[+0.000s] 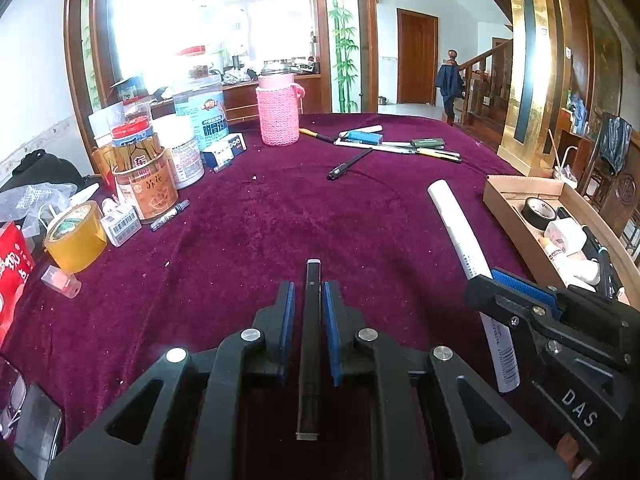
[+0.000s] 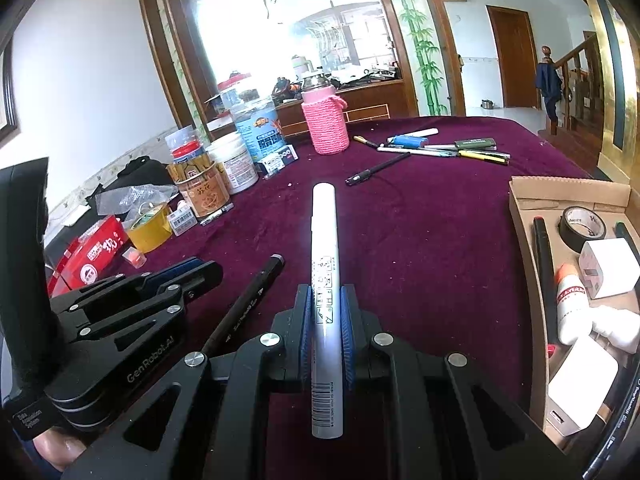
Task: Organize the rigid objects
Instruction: 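Lift the white paint marker with the right tool while the left tool holds its black marker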
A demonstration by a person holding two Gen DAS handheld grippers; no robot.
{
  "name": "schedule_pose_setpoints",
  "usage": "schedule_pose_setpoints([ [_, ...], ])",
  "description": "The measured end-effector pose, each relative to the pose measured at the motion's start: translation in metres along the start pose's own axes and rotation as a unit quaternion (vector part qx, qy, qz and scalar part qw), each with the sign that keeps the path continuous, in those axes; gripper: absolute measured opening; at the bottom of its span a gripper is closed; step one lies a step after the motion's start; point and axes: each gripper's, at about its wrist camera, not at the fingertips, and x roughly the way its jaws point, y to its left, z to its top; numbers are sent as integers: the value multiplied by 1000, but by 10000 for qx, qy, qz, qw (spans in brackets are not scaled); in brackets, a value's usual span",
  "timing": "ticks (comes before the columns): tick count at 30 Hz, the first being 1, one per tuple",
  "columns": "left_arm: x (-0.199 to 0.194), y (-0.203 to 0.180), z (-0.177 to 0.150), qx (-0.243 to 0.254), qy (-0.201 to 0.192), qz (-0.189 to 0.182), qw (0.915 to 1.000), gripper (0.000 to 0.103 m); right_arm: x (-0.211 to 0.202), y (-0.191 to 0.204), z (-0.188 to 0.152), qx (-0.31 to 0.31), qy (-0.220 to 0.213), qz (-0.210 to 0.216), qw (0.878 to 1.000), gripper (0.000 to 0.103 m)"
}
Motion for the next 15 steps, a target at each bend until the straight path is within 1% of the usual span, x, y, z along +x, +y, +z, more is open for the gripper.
schedule_pose_setpoints([
  [4,0,-2,-1,34,4,30,10000,12,-1,-2,0,21,-15,-16,10000,12],
  [15,1,-2,-1,7,-10,63,10000,12,-2,-1,0,-19,-21,116,9999,12],
])
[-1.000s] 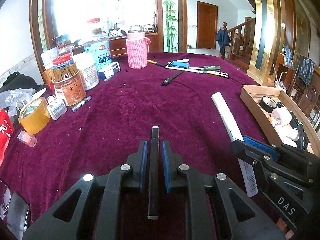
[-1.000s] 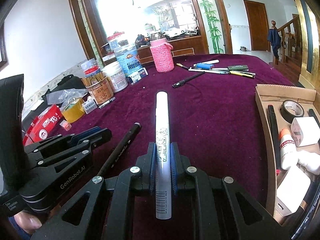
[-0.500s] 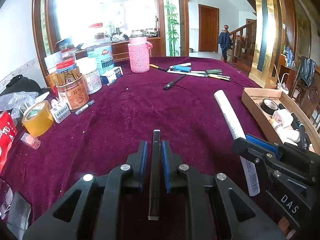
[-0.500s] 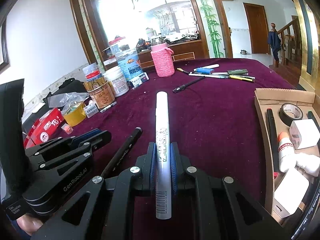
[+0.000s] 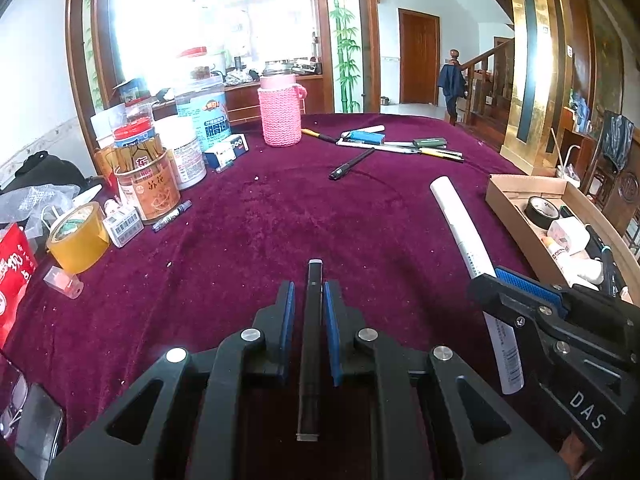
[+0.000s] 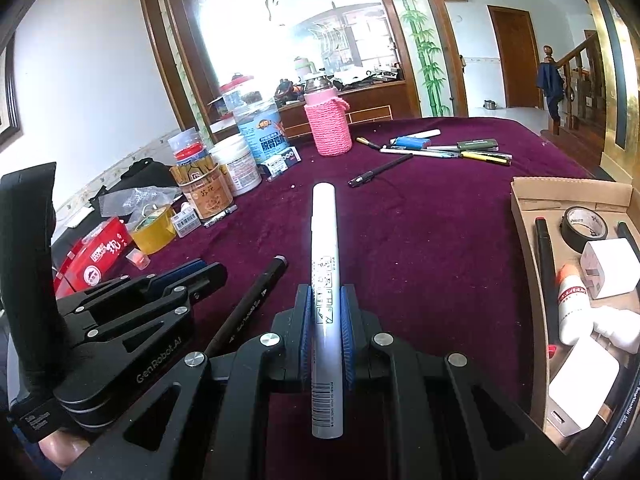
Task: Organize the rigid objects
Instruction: 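Lift the white paint marker with the right tool while the left tool holds its black marker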
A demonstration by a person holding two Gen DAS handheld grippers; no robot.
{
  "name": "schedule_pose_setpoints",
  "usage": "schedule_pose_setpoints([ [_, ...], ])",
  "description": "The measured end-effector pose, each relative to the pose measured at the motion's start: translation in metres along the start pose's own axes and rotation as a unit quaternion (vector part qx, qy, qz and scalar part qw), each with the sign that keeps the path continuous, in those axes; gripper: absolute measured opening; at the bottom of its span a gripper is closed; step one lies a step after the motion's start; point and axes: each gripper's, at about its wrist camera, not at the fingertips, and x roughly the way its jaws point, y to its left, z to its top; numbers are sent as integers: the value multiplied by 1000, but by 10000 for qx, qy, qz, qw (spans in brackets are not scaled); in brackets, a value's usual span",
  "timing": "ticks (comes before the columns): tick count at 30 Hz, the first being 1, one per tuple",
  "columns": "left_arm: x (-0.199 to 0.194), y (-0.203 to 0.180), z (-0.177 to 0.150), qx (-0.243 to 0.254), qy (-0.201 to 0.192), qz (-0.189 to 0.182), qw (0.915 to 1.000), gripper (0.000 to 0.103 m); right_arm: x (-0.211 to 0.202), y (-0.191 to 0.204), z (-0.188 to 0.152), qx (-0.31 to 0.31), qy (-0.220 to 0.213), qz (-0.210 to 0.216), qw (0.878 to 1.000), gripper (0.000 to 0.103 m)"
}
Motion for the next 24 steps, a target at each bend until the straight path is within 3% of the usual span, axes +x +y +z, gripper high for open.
schedule_pose_setpoints([
  [24,-2,-5,-1,101,-86,100,9999,12,-1,2,-2,-2,4,184,9998,12],
])
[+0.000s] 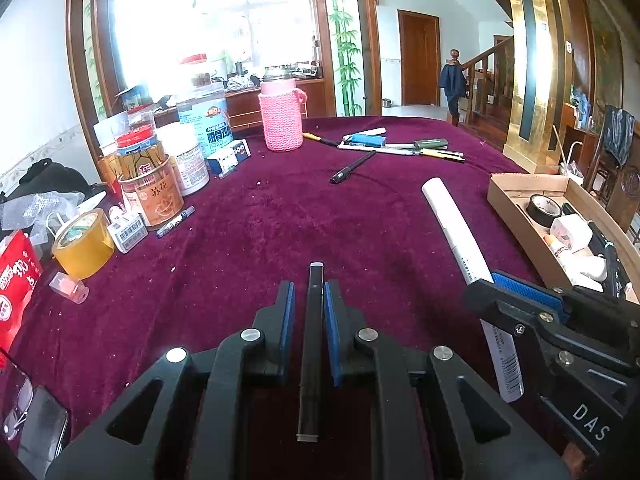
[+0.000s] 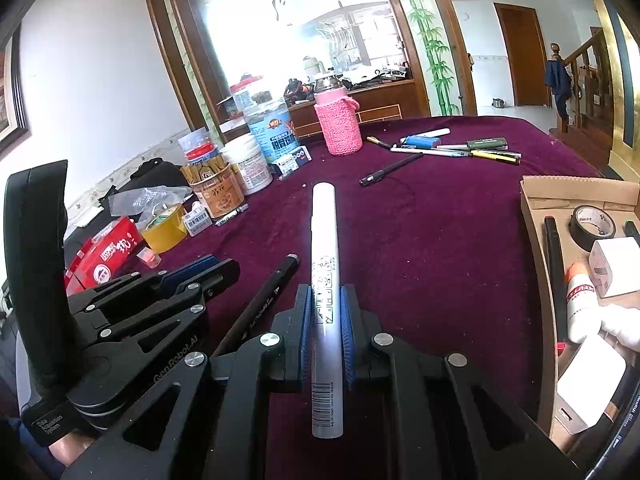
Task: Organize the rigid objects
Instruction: 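Lift the white paint marker with the right tool while the left tool holds its black marker, then carry the black marker and white paint marker over the tray with both tools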
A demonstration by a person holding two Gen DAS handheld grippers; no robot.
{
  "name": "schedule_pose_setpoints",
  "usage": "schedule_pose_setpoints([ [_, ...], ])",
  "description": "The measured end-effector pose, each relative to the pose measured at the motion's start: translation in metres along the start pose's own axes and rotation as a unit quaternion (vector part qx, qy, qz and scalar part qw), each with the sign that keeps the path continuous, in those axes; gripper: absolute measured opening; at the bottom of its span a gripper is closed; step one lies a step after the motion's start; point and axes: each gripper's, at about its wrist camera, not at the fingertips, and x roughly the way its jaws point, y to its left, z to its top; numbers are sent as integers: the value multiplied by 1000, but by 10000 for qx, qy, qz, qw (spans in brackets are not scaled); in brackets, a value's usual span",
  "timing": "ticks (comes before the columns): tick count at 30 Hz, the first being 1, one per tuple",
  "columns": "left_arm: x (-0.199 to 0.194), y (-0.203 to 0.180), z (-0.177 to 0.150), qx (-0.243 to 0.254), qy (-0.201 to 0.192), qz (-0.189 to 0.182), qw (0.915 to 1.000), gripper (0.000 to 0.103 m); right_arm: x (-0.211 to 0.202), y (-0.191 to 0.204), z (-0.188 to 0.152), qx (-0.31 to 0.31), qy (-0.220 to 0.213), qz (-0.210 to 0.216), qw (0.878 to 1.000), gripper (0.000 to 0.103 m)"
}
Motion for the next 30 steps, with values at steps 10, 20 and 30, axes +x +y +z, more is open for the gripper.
schedule_pose_setpoints([
  [10,-1,-1,-1,2,-33,19,10000,13,-2,1,1,-17,-56,-84,9999,12],
  [20,-8,-5,1,93,-85,10,9999,13,-23,-9,1,283,-98,-226,9993,12],
  [30,-25,-23,6,247,-209,-13,9995,13,-60,-30,-5,467,-285,-364,9978,13],
])
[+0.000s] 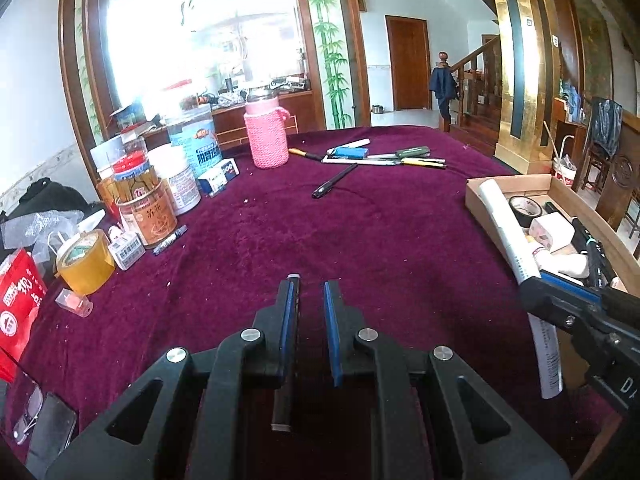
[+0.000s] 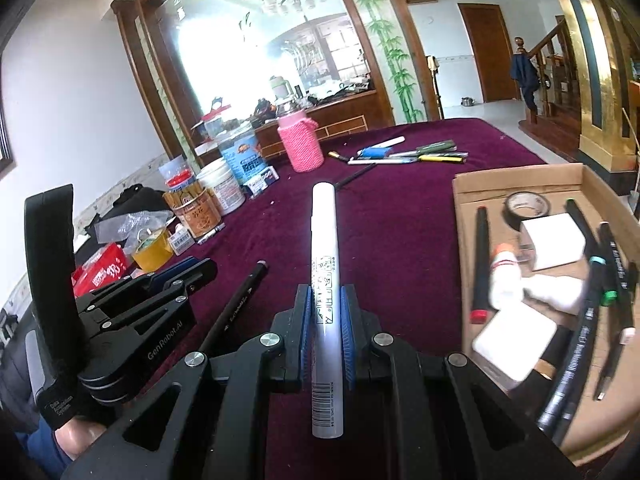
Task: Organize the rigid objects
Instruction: 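Carry the black marker and white paint marker over the tray with both tools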
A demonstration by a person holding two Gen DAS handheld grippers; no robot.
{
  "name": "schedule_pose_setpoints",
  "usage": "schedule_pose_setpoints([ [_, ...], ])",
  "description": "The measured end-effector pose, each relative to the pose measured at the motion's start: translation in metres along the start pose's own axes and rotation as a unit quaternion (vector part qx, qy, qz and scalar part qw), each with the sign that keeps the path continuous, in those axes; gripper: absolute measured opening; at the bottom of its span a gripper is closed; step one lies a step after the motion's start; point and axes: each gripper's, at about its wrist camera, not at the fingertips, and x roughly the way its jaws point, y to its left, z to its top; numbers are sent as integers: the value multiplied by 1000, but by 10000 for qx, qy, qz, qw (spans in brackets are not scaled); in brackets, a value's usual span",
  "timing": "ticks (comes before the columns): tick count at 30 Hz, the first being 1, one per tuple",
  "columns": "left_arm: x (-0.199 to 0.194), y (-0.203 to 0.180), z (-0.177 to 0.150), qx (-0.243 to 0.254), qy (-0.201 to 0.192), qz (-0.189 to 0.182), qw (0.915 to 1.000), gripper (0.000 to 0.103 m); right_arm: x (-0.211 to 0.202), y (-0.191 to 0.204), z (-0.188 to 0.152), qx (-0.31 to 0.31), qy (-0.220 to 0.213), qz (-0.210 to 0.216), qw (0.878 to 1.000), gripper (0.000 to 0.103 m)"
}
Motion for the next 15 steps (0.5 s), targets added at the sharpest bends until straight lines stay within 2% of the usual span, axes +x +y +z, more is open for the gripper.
schedule_pose_setpoints([
  [15,-20,-47,9,392,-191,-101,9990,13,-44,-42,-3,343,-343,-142,9987,13],
])
